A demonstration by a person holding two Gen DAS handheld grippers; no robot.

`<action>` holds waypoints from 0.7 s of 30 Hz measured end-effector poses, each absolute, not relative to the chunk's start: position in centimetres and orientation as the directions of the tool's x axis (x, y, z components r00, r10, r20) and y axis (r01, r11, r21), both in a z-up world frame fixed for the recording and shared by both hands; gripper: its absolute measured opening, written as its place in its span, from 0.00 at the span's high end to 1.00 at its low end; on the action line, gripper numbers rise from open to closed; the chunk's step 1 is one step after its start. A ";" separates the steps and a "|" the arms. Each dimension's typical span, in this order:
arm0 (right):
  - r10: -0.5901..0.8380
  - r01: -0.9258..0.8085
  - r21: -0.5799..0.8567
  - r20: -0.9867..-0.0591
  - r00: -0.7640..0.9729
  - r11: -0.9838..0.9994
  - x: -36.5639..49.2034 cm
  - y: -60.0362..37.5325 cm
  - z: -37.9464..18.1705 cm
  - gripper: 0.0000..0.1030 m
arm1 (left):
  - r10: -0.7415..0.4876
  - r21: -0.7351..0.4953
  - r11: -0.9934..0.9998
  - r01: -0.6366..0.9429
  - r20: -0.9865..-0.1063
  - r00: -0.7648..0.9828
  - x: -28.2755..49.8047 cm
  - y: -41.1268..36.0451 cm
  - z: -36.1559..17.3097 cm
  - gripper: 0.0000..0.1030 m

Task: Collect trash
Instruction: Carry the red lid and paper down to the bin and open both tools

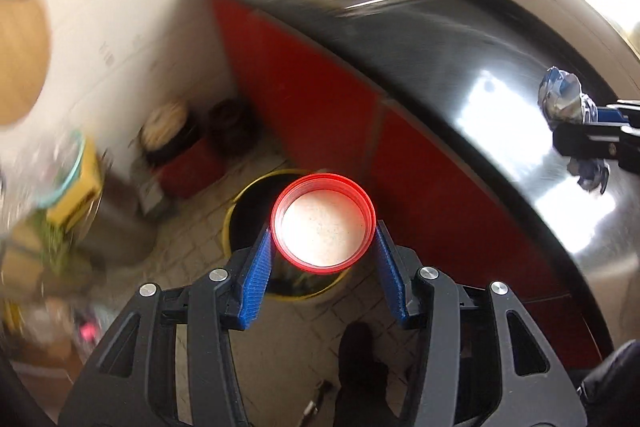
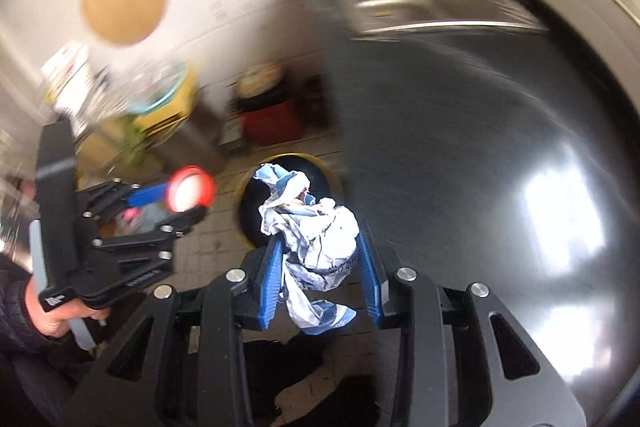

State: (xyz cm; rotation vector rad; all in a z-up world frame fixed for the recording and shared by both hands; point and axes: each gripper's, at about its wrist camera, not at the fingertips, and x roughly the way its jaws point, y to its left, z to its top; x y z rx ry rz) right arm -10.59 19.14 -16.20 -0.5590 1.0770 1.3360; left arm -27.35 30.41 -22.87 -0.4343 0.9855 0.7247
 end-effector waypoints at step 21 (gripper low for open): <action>0.291 -0.962 0.235 -0.938 -0.187 0.139 -17.7 36.9 -26.7 0.66 | 0.265 -0.120 0.552 -0.825 -0.913 0.310 -30.6 40.9 -31.7 0.53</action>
